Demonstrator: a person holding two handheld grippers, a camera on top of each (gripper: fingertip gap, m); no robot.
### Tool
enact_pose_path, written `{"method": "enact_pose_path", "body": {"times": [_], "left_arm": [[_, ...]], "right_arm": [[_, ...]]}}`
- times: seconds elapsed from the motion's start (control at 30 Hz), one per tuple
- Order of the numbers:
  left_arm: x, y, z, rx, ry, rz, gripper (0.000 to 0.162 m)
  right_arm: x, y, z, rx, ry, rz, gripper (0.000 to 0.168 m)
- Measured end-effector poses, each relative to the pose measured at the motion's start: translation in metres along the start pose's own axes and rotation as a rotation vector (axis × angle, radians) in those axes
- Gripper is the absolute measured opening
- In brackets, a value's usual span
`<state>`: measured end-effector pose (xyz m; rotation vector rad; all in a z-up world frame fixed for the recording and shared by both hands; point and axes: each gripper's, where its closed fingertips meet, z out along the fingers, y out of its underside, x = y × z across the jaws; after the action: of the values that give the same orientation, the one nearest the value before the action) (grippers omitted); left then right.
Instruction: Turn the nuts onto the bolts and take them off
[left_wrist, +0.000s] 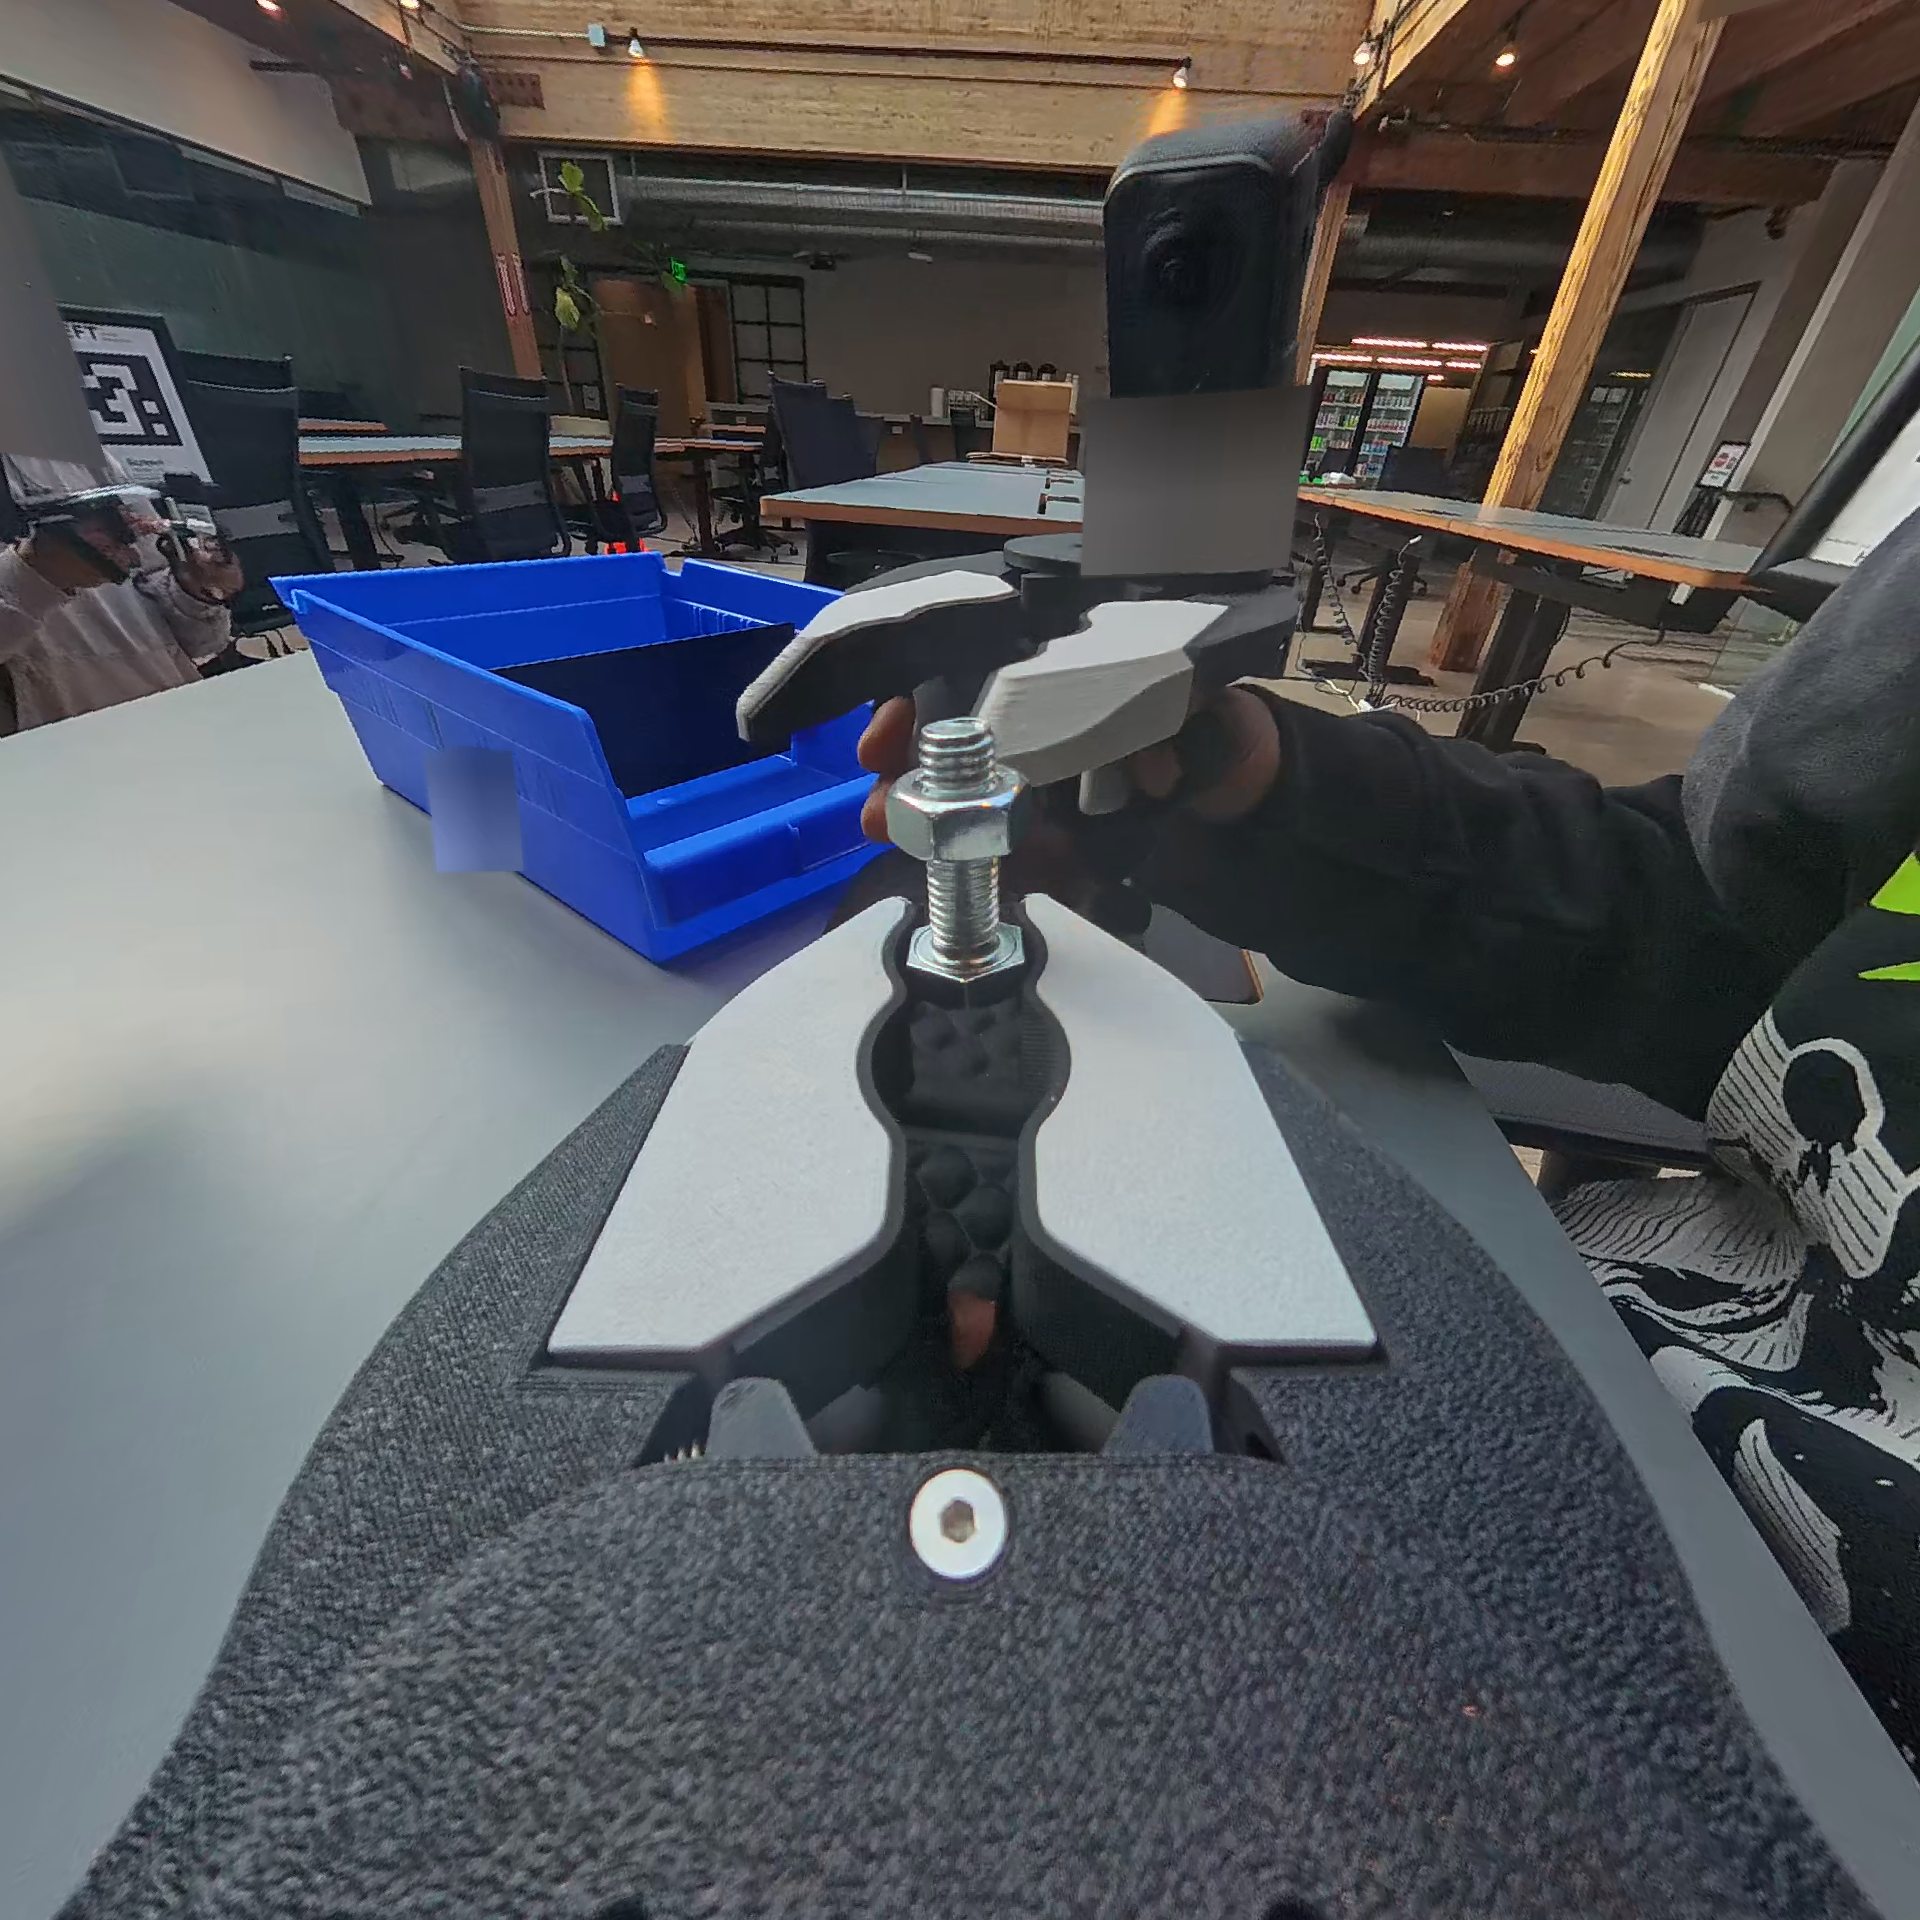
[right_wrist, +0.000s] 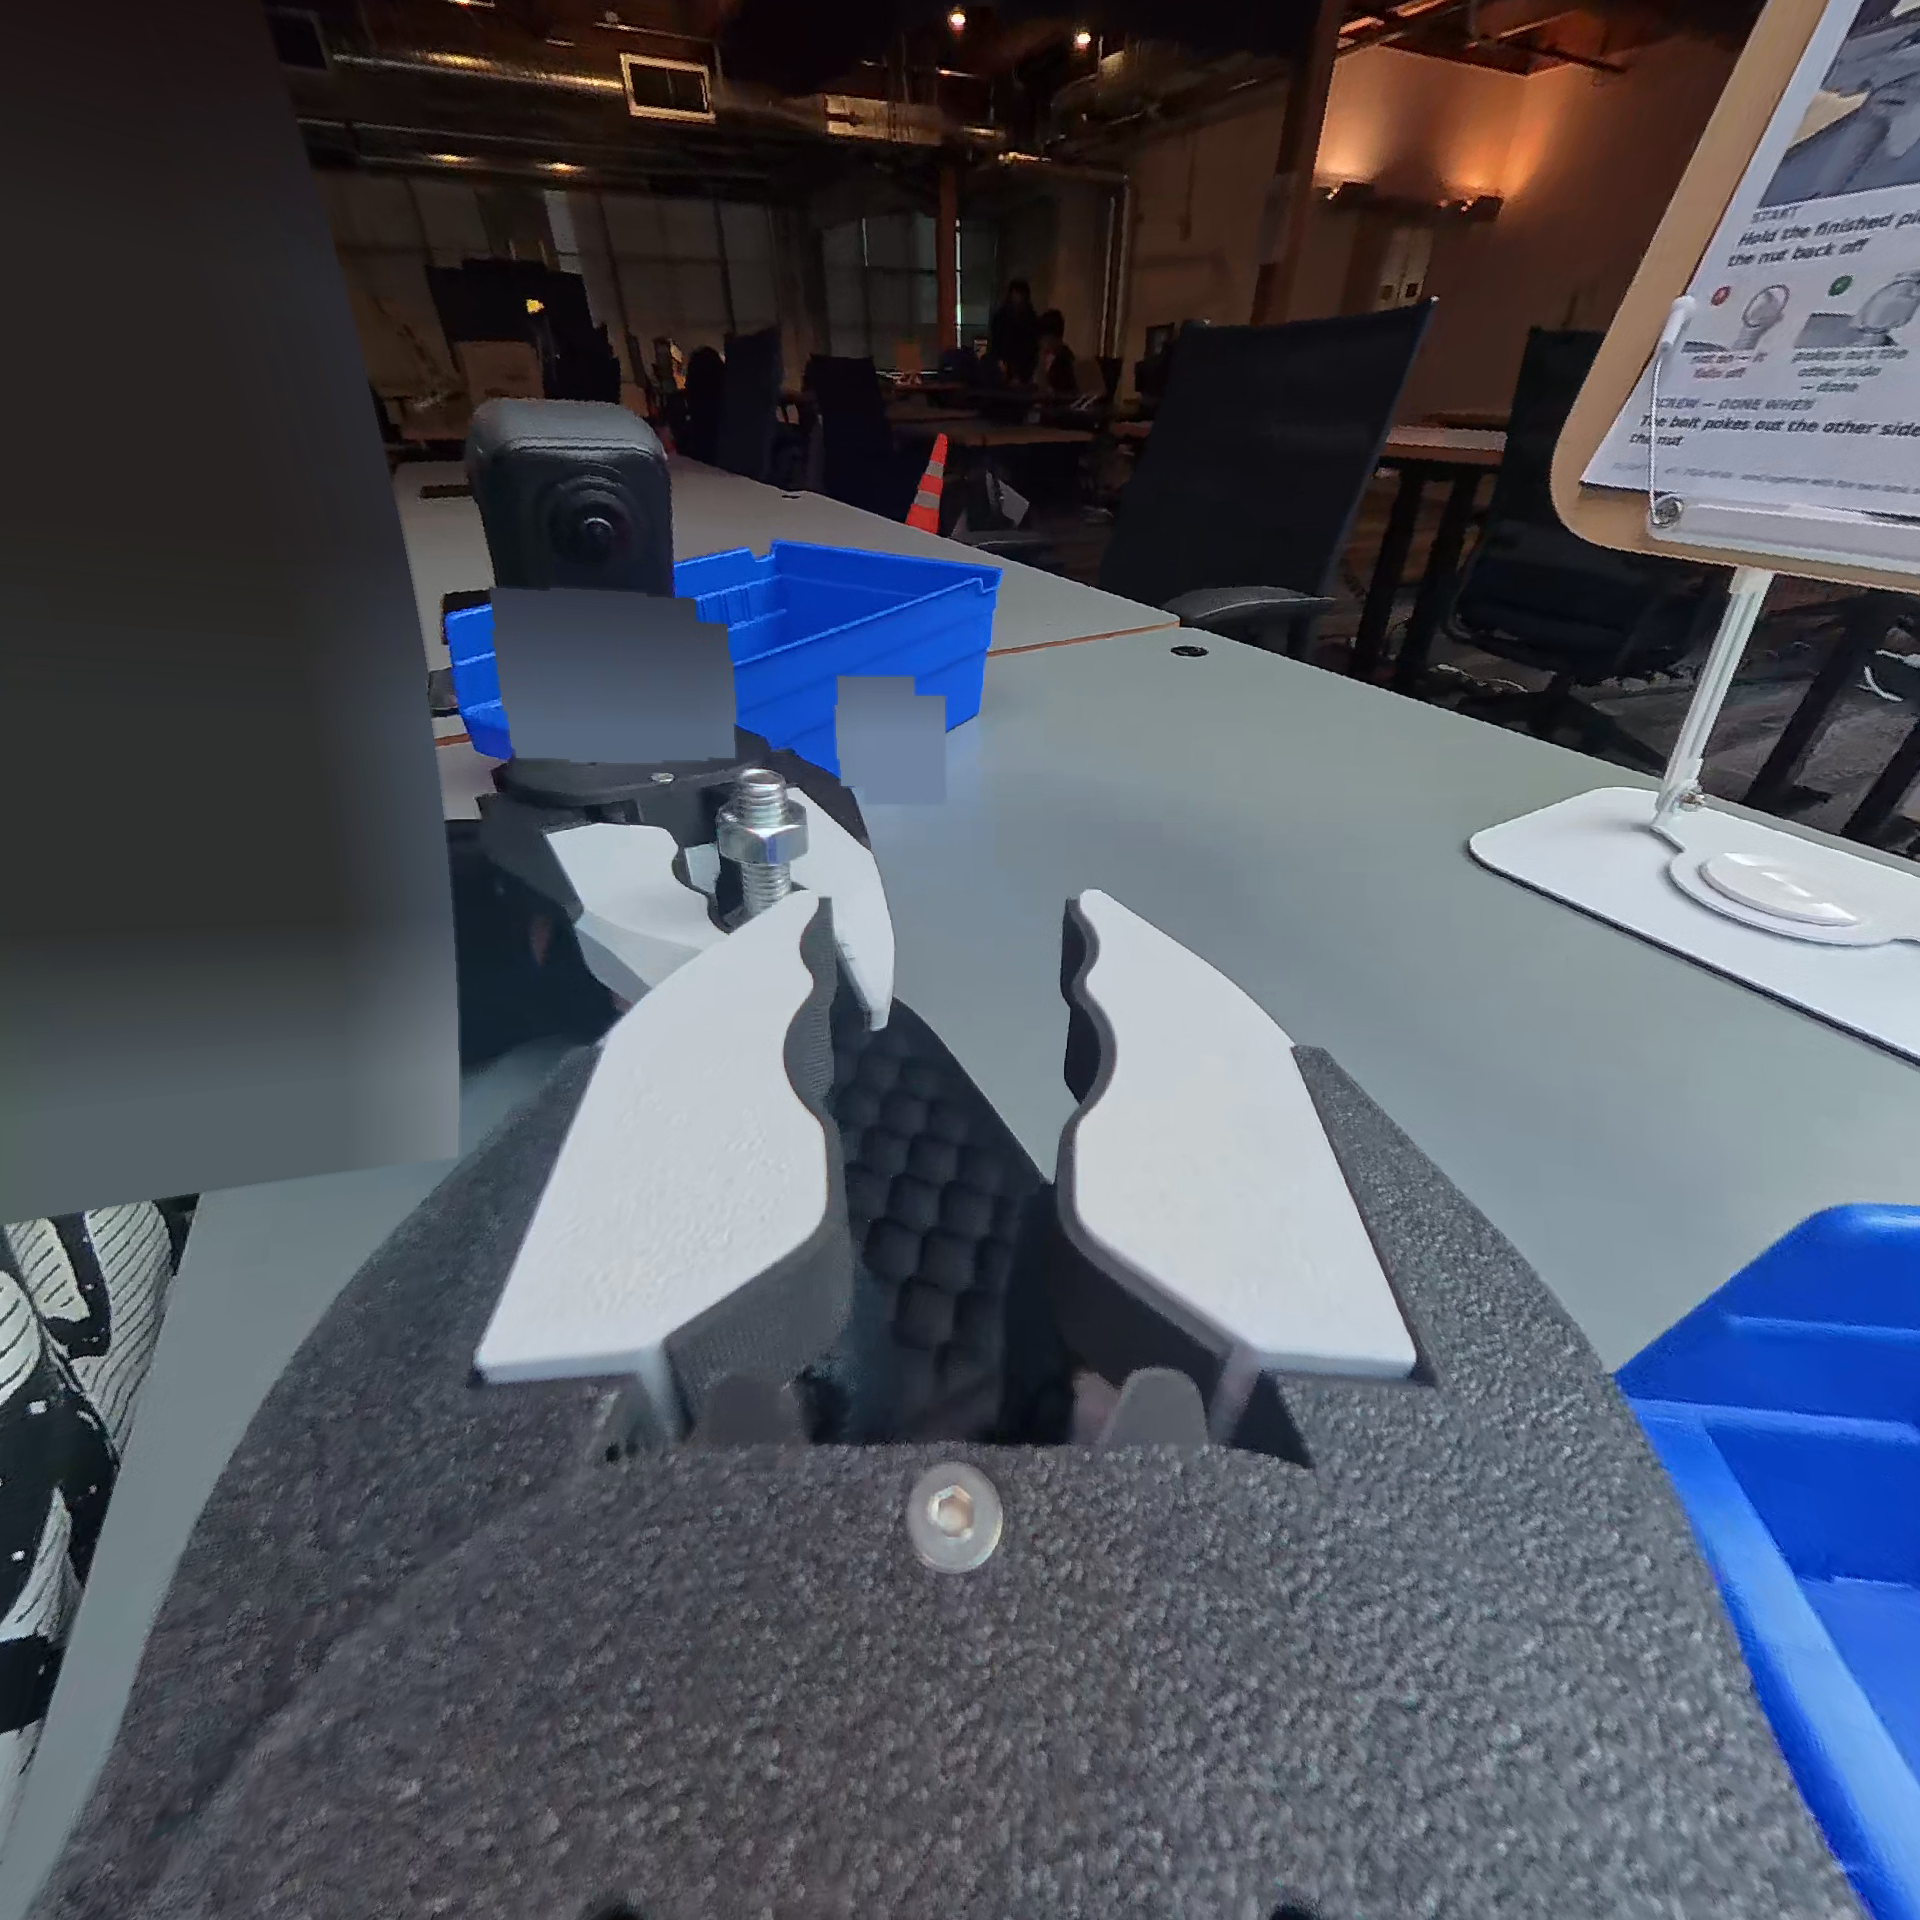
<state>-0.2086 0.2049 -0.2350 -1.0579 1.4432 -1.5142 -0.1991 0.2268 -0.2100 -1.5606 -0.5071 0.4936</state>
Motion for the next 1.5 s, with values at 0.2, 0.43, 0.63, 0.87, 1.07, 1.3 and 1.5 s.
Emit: {"method": "enact_pose_path", "body": {"times": [0.2, 0.43, 0.63, 0.87, 1.07, 1.3, 1.5], "left_arm": [[0.000, 0.000, 0.000, 0.000, 0.001, 0.001, 0.016], [0.001, 0.000, 0.000, -0.001, 0.006, 0.009, 0.016], [0.002, 0.000, 0.000, 0.003, 0.010, 0.012, 0.016], [0.002, -0.001, -0.001, 0.006, 0.010, 0.013, 0.016], [0.002, 0.000, -0.001, 0.004, 0.009, 0.014, 0.016], [0.003, 0.000, 0.000, 0.002, 0.008, 0.022, 0.016], [0.004, 0.000, 0.000, 0.002, 0.011, 0.024, 0.016]], "right_arm": [[-0.023, -0.011, 0.018, 0.041, -0.090, 0.016, 0.062], [-0.028, -0.008, 0.043, 0.021, -0.096, 0.001, 0.065], [-0.020, -0.006, 0.033, 0.025, -0.062, 0.002, 0.063], [-0.003, -0.005, 0.009, 0.026, 0.002, -0.013, 0.056], [-0.006, -0.010, 0.003, 0.056, -0.021, -0.001, 0.058], [-0.029, -0.013, 0.037, 0.036, -0.093, -0.044, 0.071], [-0.025, -0.009, 0.047, 0.019, -0.069, -0.039, 0.067]]}}
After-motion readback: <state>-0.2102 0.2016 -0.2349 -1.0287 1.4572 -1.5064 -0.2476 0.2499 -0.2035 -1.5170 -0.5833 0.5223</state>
